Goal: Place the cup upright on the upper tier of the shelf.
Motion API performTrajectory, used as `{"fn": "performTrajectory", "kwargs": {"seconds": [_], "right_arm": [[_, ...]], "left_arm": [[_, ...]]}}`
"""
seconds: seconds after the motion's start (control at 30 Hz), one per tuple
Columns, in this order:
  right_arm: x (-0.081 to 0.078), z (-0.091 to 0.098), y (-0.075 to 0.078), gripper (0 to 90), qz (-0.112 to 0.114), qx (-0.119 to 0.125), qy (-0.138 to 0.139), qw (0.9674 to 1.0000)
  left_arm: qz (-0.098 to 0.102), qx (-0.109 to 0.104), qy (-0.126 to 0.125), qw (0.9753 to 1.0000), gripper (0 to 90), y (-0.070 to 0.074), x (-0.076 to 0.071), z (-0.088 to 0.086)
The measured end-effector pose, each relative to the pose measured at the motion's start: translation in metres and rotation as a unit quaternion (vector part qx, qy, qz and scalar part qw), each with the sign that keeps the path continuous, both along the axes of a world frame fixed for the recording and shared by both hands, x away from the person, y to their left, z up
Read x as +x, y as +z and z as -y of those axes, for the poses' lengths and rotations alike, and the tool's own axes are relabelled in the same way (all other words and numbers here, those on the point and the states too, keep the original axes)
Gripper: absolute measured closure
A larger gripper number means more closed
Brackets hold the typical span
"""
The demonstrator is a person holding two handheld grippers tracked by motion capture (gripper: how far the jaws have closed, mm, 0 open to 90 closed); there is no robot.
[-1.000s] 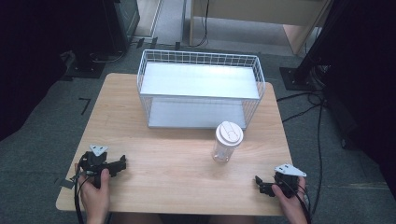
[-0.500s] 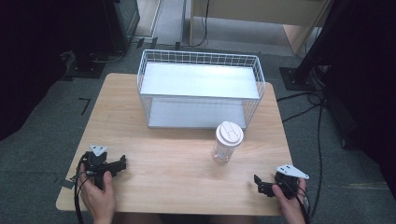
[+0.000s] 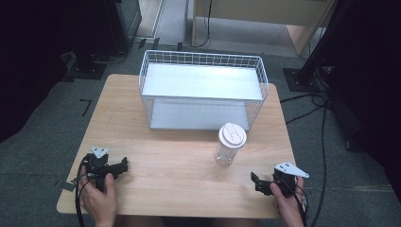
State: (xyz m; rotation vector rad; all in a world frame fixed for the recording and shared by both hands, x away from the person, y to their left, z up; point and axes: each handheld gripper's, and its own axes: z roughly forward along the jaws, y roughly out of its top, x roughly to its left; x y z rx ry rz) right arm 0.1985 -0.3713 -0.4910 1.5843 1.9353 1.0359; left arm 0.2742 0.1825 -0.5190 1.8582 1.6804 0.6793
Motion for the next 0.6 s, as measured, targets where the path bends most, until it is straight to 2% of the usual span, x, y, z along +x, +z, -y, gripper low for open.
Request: {"fn": "performTrajectory", "kwargs": {"seconds": [0.1, 0.37, 0.6], "right_arm": [[0.004, -0.008, 0.003, 0.0, 0.005, 0.005, 0.010, 0.9999], [0.011, -0.021, 0.007, 0.0, 0.006, 0.014, 0.011, 0.9998], [0.018, -0.032, 0.011, 0.0, 0.011, 0.018, 0.023, 0.9995]], "left_arm": [[0.000, 0.000, 0.000, 1.0000, 0.0, 0.000, 0.000, 0.000], [0.000, 0.000, 0.000, 1.0000, 0.0, 0.000, 0.000, 0.000], [0.000, 0.000, 0.000, 1.0000, 0.0, 0.000, 0.000, 0.000]]}}
